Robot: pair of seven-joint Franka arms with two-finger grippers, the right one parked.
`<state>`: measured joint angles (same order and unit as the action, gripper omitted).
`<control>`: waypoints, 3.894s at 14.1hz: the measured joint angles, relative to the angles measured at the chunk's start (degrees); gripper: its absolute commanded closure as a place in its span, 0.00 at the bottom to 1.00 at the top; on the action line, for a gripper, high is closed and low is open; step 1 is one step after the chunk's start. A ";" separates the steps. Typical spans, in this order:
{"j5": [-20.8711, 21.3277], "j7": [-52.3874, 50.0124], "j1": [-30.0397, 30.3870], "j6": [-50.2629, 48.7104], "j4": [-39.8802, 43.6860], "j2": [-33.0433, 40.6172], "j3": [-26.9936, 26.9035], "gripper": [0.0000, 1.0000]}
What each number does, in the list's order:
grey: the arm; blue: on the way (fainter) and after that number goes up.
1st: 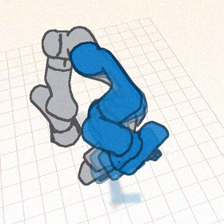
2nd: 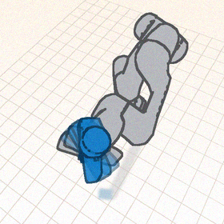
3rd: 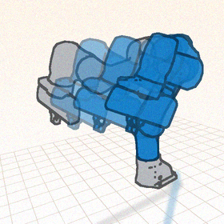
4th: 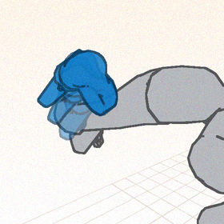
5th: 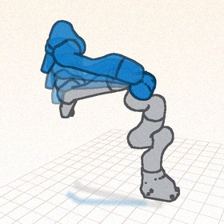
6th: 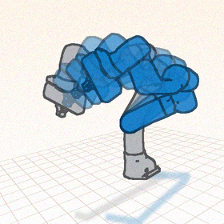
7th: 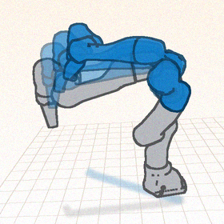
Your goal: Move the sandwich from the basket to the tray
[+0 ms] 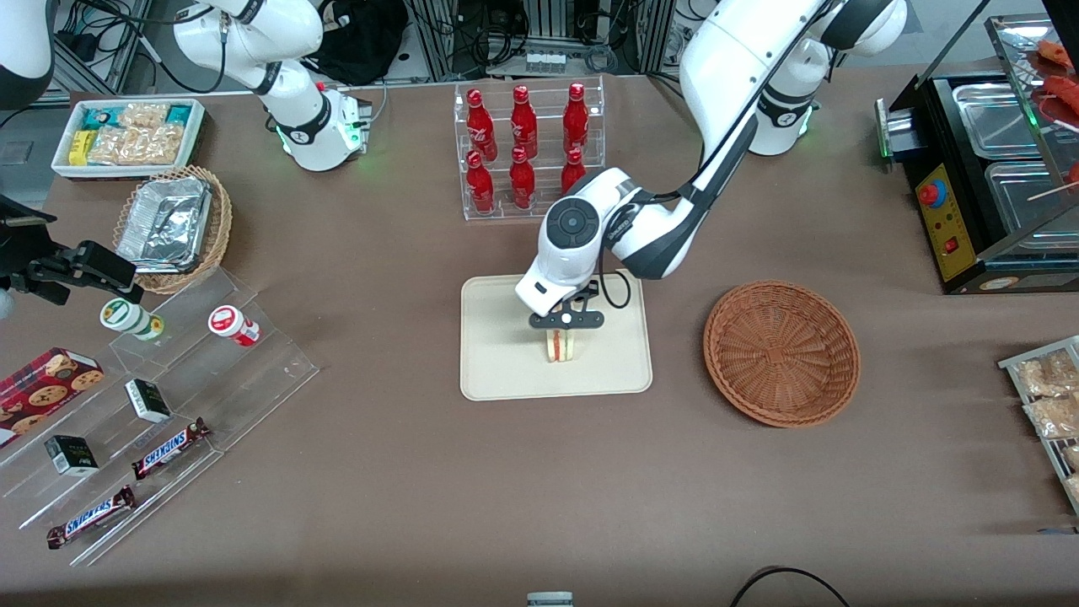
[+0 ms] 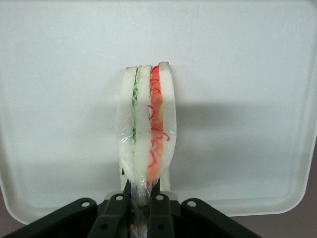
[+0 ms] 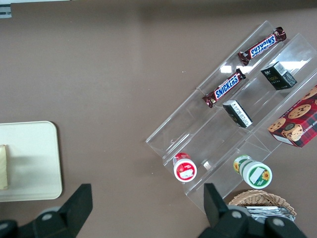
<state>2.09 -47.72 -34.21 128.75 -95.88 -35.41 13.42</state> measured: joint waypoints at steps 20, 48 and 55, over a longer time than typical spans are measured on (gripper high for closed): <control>0.05 -3.57 2.02 -32.18 2.22 27.56 -19.16 0.00; 0.11 42.88 39.29 -47.70 6.77 37.03 -4.71 0.00; 0.08 42.91 39.29 -49.41 7.07 37.32 -4.57 0.00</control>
